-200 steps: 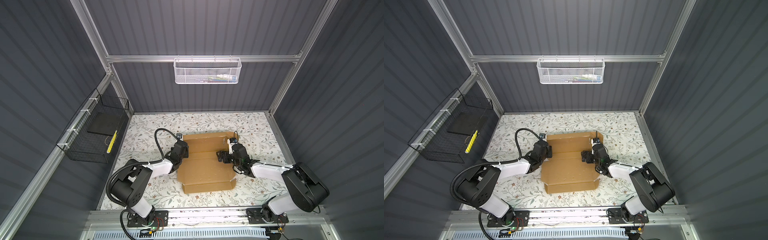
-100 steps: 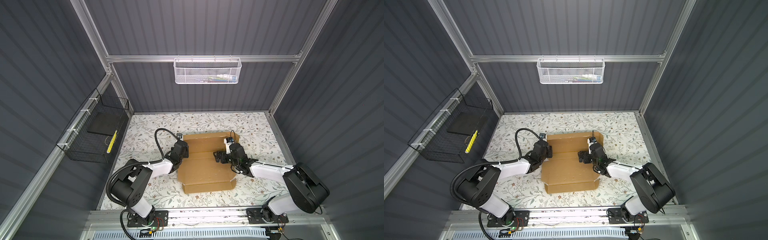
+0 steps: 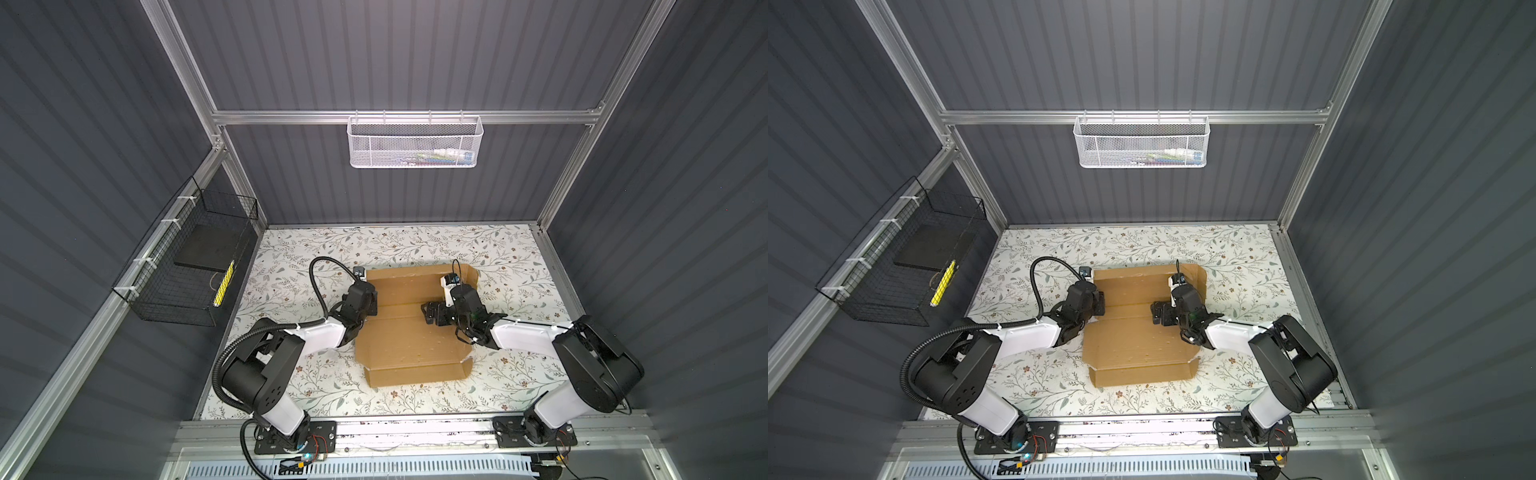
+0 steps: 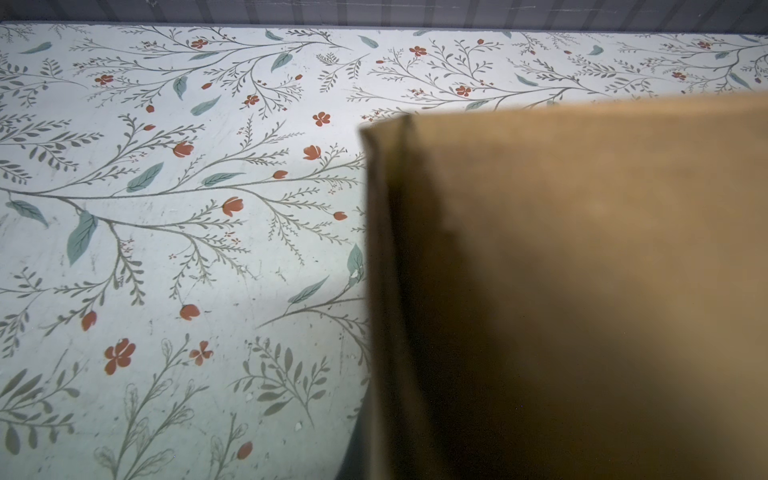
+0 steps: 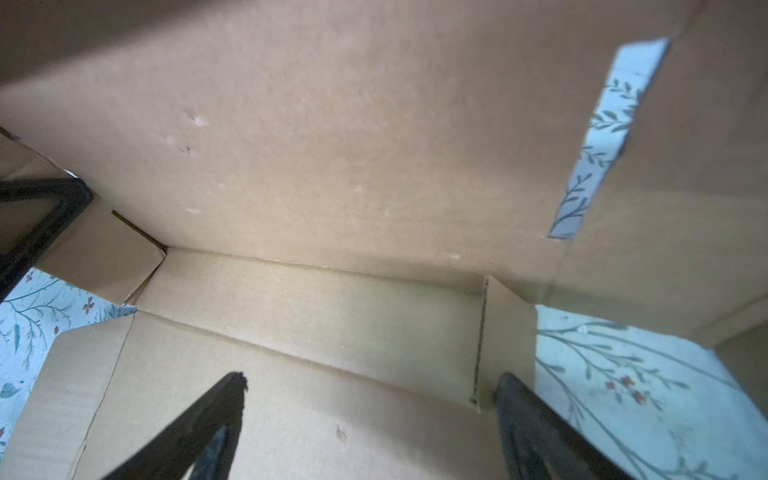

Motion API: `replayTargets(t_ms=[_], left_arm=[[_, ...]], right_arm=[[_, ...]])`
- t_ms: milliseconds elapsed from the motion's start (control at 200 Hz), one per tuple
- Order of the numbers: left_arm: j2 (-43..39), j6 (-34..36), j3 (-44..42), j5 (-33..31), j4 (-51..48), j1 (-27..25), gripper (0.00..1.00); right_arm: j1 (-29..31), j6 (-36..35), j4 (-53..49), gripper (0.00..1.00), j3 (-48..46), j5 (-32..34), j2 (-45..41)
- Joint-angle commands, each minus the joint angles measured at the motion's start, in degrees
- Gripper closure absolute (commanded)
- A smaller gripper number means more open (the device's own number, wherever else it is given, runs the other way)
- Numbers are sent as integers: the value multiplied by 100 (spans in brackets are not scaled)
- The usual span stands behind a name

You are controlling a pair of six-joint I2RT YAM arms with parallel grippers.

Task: Fold the paper box
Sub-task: 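Withdraw the right gripper from the box corner while the left holds the side panel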

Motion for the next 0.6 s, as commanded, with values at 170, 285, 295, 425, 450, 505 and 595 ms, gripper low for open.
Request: replayTargets(t_ms=[170, 285, 295, 425, 450, 505, 595], left_arm=[[111, -68, 178, 138, -183, -4, 100], [137, -50, 263, 159, -319, 5, 100], [138, -50, 272, 158, -330, 5, 100], [151, -59, 334, 184, -468, 31, 100], [155, -59, 358, 193, -503, 39, 100], [155, -59, 406, 223, -593, 49, 100], [198, -20, 518, 378, -771, 84, 100]], right_arm=[[26, -126, -454, 6, 3, 269, -386], [26, -127, -856, 6, -64, 434, -735], [31, -128, -878, 6, -102, 450, -799], [-3, -69, -1138, 5, -457, 639, -1444], [-12, -78, -1246, 5, -506, 690, -1615], [-53, -111, -1523, 5, -563, 805, -1923], [-172, -172, -2066, 5, -573, 948, -2466]])
